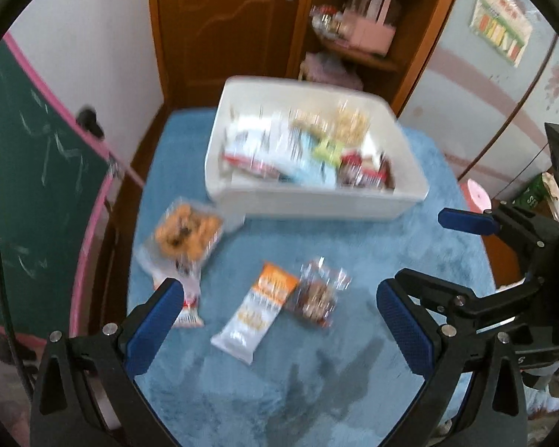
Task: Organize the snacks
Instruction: 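Move both tools back over the remaining snacks on the table, then grasp the clear nut pack with the right gripper while the left grasps the OATS bar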
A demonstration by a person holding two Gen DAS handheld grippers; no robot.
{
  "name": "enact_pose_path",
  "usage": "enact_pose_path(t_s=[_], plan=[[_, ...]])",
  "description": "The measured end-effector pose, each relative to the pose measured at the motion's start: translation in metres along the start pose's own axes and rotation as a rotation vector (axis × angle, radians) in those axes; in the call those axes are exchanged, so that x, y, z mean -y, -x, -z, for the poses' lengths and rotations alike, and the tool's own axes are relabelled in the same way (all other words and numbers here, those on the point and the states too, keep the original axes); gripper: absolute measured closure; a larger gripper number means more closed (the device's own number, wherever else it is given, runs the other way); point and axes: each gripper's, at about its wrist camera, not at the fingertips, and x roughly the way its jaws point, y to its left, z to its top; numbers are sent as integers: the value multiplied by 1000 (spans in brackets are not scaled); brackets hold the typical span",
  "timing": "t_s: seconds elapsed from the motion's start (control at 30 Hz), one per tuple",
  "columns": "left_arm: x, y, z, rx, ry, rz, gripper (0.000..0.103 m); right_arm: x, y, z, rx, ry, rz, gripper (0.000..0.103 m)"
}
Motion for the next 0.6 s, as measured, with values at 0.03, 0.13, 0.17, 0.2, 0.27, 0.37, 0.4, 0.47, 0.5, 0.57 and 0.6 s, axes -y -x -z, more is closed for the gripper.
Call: enact_pose_path(t_s=[0.03,0.13,0.17,0.2,0.27,0.37,0.4,0.47,0.5,0.57,0.6], plan=[[-4,-8,4,-21,3,-2,1,-2,-8,4,-14,8,0,22],[-13,-37,17,-93,2,-9,7,-9,-32,16,-62,30,-4,22],[-17,-49,23,-123,0,-14,9,-13,-43,22,-82,40,-11,22],[-19,-57,26,-143,-3,-18,11,-15,-51,26,-97,51,-10,22],[-24,-76,35,-186,-6,-19,12,-22,-69,34,-133,83,-4,24],[-28,-100,44,-242,-17,-20,16,-33,-96,46,-175,133,3,28],[-28,-105,45,-254,-19,-23,17,-35,-103,49,-183,146,8,30],[-28,-119,48,-279,-28,-26,17,-39,-119,53,-193,171,33,33],[-28,-123,47,-285,-31,-31,17,-40,-125,54,-195,174,39,34],[-29,-133,47,-305,-39,-35,17,-40,-134,53,-183,180,56,34],[-29,-138,46,-316,-39,-34,17,-39,-138,52,-180,180,62,34]])
